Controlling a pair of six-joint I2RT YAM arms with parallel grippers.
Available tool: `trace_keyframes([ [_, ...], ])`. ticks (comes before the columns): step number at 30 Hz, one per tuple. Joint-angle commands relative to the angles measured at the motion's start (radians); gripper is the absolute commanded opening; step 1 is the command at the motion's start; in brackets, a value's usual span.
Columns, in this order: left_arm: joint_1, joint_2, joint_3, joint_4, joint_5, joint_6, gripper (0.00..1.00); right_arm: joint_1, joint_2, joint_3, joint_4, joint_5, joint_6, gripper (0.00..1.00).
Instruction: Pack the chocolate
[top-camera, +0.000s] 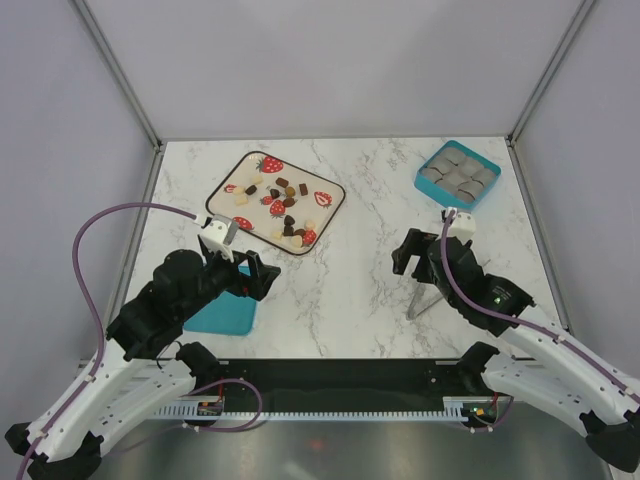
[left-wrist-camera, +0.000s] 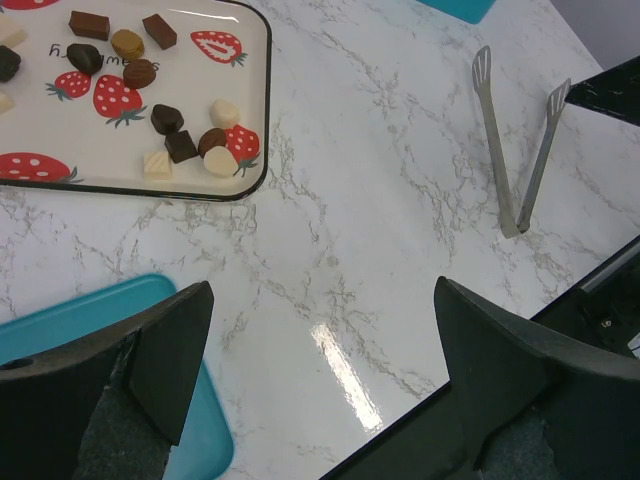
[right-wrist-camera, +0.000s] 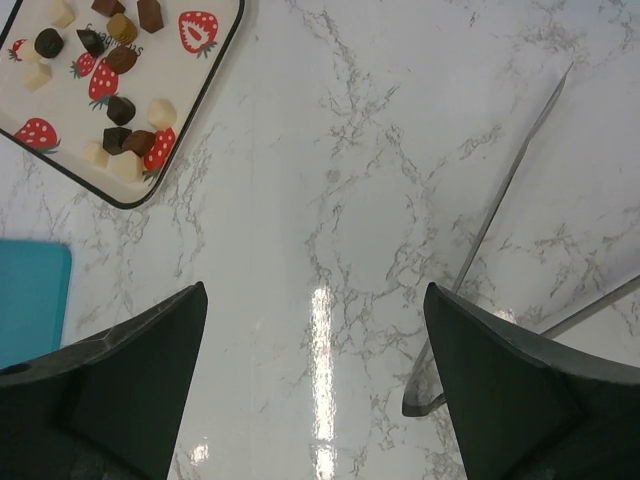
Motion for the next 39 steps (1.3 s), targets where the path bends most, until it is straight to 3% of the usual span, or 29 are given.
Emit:
trace_keyframes([
  [1,-0.003,-0.006,0.003,0.018,-0.012,0.015,1.00,0.005,0.012,0.045,-0.013,0.055,0.022,0.98],
  [6,-0.003,-0.012,0.005,0.018,-0.012,0.016,1.00,0.003,0.078,0.070,-0.038,0.181,0.031,0.98],
  [15,-0.004,-0.018,0.003,0.018,-0.010,0.018,1.00,-0.020,0.361,0.171,-0.117,0.371,0.074,0.92],
  [17,-0.003,-0.017,0.003,0.018,-0.012,0.018,1.00,-0.074,0.424,0.173,-0.116,0.351,0.073,0.91],
  [21,-0.003,-0.021,0.005,0.020,-0.010,0.019,1.00,-0.168,0.504,0.121,-0.046,0.267,0.068,0.75],
  [26,-0.004,-0.032,0.003,0.017,-0.012,0.019,1.00,-0.262,0.579,0.062,0.059,0.152,0.056,0.66],
  [39,-0.004,-0.028,0.005,0.020,-0.009,0.022,1.00,-0.287,0.711,0.001,0.231,0.013,-0.064,0.50],
])
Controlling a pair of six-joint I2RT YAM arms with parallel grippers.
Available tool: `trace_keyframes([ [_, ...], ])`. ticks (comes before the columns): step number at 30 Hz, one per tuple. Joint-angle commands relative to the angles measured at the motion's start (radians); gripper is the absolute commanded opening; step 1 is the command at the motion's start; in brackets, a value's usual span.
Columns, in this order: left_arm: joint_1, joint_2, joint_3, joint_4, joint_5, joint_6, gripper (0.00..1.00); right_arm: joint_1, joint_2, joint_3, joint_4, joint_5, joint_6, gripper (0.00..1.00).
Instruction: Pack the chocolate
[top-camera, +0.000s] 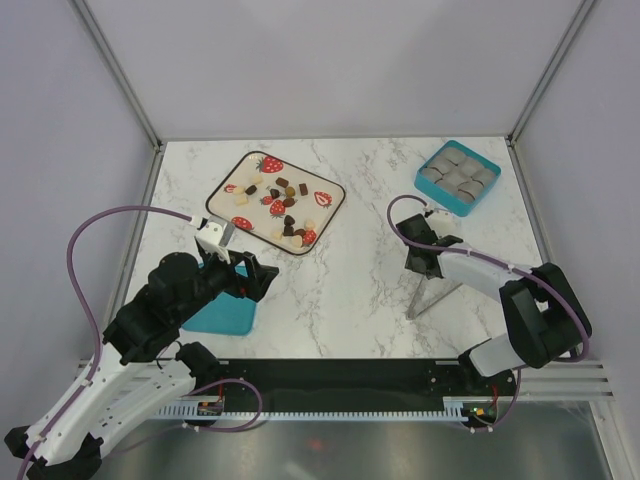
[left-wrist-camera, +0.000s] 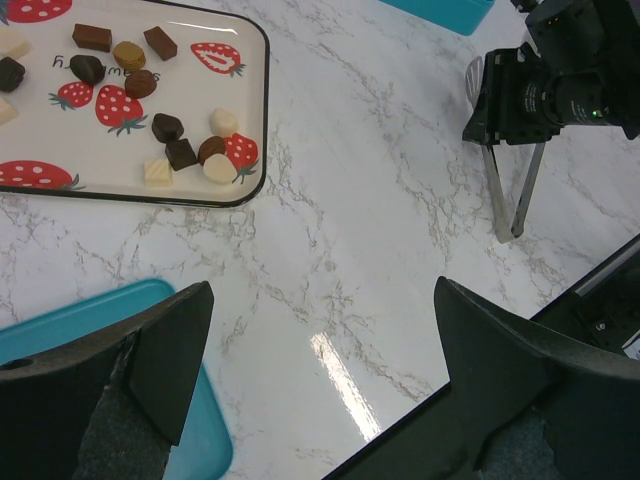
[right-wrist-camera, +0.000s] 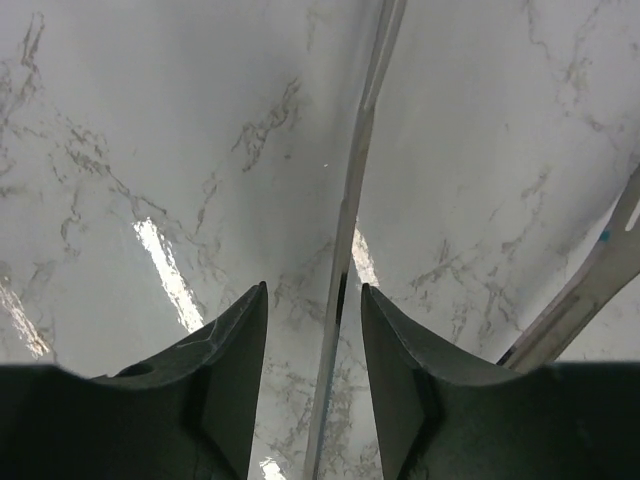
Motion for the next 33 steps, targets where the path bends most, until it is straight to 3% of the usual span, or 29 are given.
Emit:
trace_keyframes([
  [1,-0.004,0.000,0.003,0.020,-0.009,0.022,1.00,-0.002,0.014,-0.003,0.082,-0.082,-0.078,0.49],
  [6,-0.004,0.009,0.005,0.020,-0.011,0.024,1.00,0.034,0.002,-0.030,0.166,-0.184,-0.163,0.37],
  [14,-0.004,0.018,0.003,0.020,-0.015,0.024,1.00,0.202,0.040,0.013,0.206,-0.180,-0.278,0.21],
  [24,-0.004,0.024,0.003,0.020,-0.017,0.022,1.00,0.300,0.048,0.032,0.216,-0.206,-0.327,0.21],
  [27,-0.004,0.024,0.005,0.018,-0.017,0.024,1.00,0.303,0.030,0.053,0.150,-0.142,-0.274,0.37],
  [28,-0.004,0.026,0.003,0.020,-0.015,0.024,1.00,0.303,0.023,0.061,0.130,-0.128,-0.254,0.53],
  [30,-0.003,0.026,0.003,0.018,-0.014,0.025,1.00,0.303,-0.007,0.088,0.068,-0.103,-0.200,0.67],
  [31,-0.004,0.026,0.003,0.020,-0.014,0.024,1.00,0.303,-0.018,0.098,0.027,-0.079,-0.180,0.82],
  [33,-0.004,0.026,0.005,0.018,-0.012,0.024,1.00,0.301,-0.058,0.116,-0.016,-0.053,-0.096,0.92],
])
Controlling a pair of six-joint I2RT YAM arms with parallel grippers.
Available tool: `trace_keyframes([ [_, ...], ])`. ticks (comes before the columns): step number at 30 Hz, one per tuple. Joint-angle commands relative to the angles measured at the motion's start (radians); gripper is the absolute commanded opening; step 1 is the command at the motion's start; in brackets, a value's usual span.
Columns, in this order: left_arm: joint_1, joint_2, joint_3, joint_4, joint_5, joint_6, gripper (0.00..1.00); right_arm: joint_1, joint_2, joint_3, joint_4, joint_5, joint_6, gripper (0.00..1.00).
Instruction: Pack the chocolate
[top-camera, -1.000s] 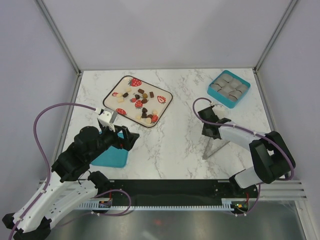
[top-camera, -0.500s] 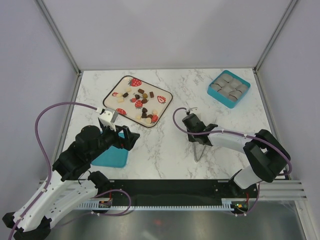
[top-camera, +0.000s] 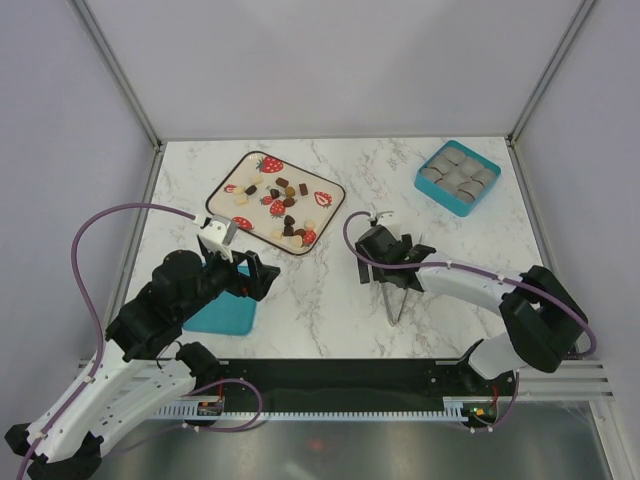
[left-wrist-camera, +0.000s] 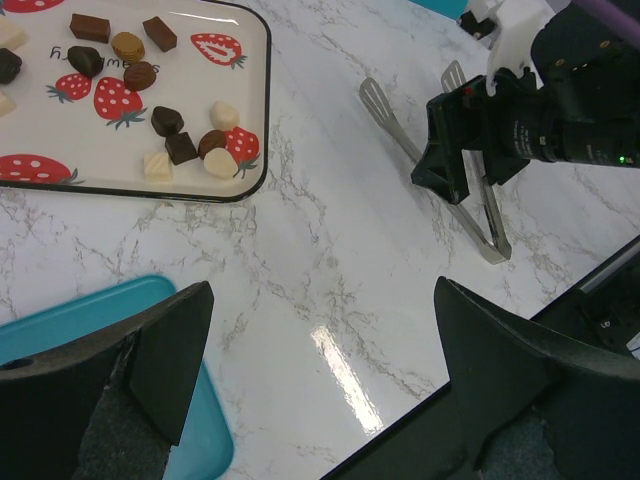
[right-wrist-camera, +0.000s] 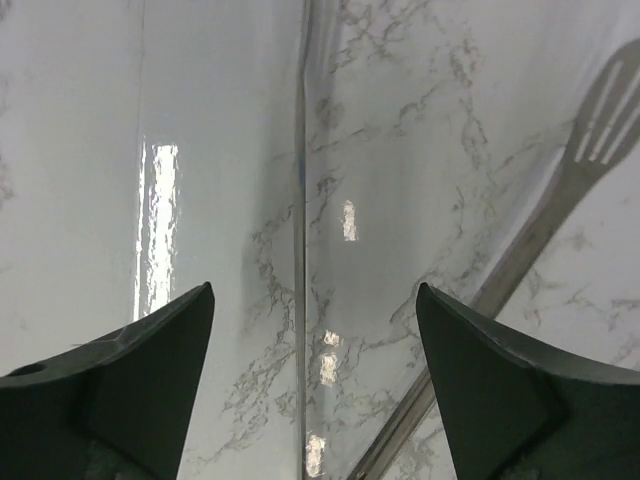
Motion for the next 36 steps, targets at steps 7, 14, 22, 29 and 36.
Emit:
trace_keyframes([
  [7,-0.003,-0.001,0.003,0.018,-0.012,0.025,1.00,-0.003,-0.158,0.066,-0.252,0.155,0.311,0.98],
  [14,-0.004,0.002,0.003,0.020,-0.008,0.024,1.00,-0.013,-0.176,0.004,-0.259,0.156,0.410,0.98],
  [22,-0.004,0.007,0.003,0.017,-0.009,0.024,1.00,-0.033,-0.170,-0.062,-0.157,0.106,0.377,0.98],
  [29,-0.004,0.008,0.003,0.020,-0.014,0.025,1.00,-0.036,-0.161,-0.111,-0.077,0.063,0.325,0.98],
  [36,-0.004,0.021,0.003,0.018,-0.012,0.027,1.00,-0.036,-0.162,-0.126,-0.057,0.061,0.314,0.98],
])
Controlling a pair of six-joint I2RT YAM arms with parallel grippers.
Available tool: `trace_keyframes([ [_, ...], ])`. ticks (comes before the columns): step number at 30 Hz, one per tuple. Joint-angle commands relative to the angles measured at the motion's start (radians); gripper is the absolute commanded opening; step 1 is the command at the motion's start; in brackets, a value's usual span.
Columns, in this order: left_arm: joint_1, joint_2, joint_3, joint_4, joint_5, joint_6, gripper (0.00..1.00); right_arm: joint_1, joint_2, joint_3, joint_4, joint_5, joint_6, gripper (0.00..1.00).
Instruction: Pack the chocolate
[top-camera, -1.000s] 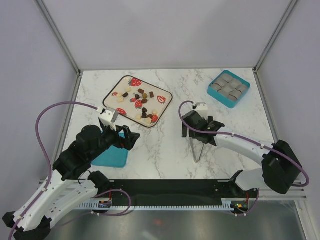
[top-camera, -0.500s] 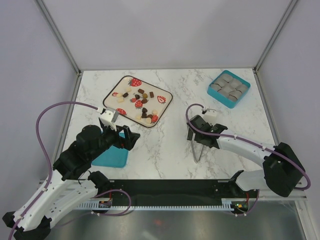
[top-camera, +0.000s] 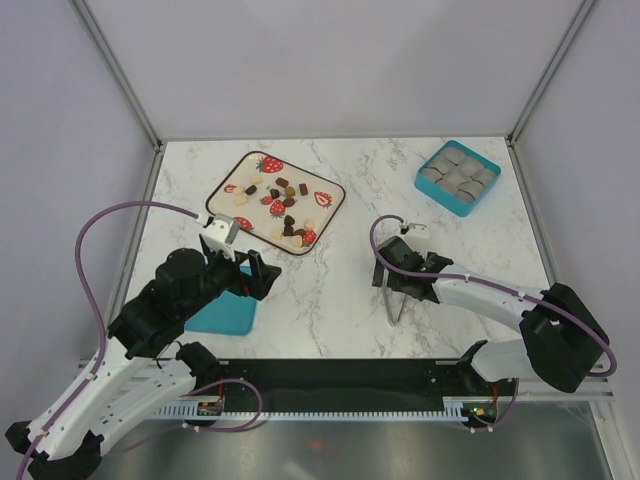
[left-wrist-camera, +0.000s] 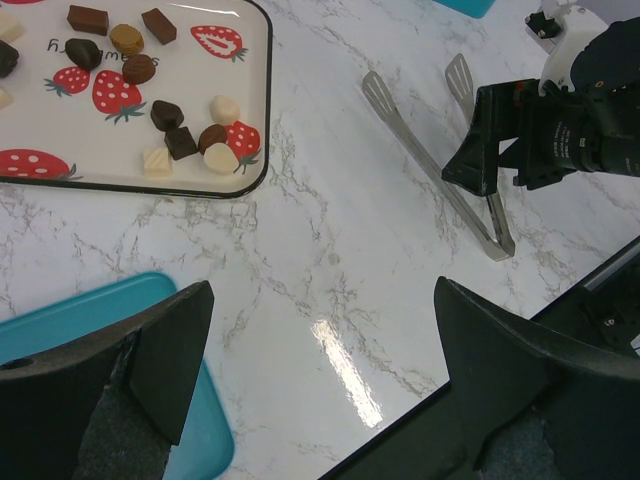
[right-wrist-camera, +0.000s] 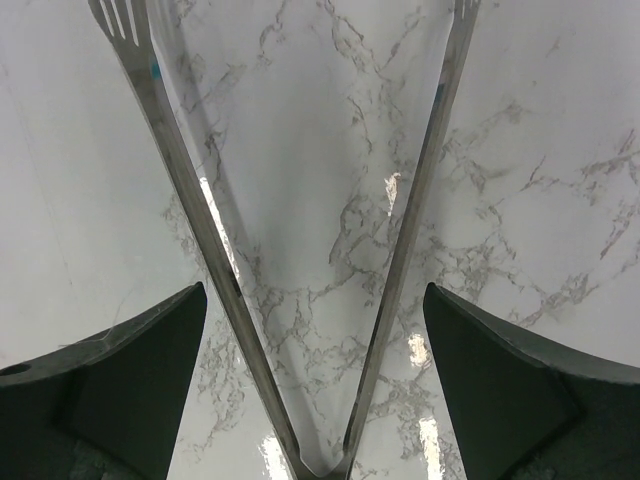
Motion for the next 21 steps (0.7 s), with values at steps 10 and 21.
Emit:
trace_keyframes([
  [10,-0.003,0.004,0.003,0.018,-0.008,0.028,1.00,-0.005,0.077,-0.017,0.092,0.014,-0.043,0.98],
  [21,-0.003,-0.001,0.002,0.017,-0.011,0.028,1.00,-0.005,0.106,-0.046,0.138,-0.010,-0.067,0.90],
])
